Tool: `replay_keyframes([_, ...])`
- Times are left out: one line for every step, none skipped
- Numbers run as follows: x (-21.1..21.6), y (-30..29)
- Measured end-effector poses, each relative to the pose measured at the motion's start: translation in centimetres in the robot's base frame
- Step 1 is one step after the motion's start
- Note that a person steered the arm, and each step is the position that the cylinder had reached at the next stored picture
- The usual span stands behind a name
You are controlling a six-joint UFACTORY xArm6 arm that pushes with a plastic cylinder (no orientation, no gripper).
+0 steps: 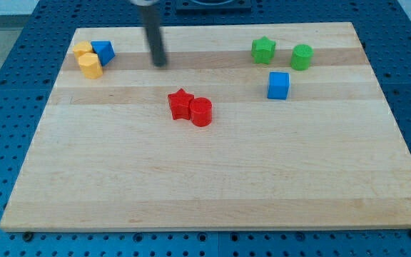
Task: Slide the blue cube to the group of blocks
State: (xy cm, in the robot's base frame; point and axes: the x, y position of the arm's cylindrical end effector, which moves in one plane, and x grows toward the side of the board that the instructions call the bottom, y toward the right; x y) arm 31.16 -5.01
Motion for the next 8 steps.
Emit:
replay_keyframes([2.8,11.3])
replay_keyframes([4.0,17.7])
replay_keyframes([4.6,21.7])
replay_keyframes([8.0,27.2])
replay_keyframes([8.4,16.9])
replay_keyframes([8.3,5.9])
replay_keyframes([8.1,-1.7])
replay_keyframes([6.8,-3.8])
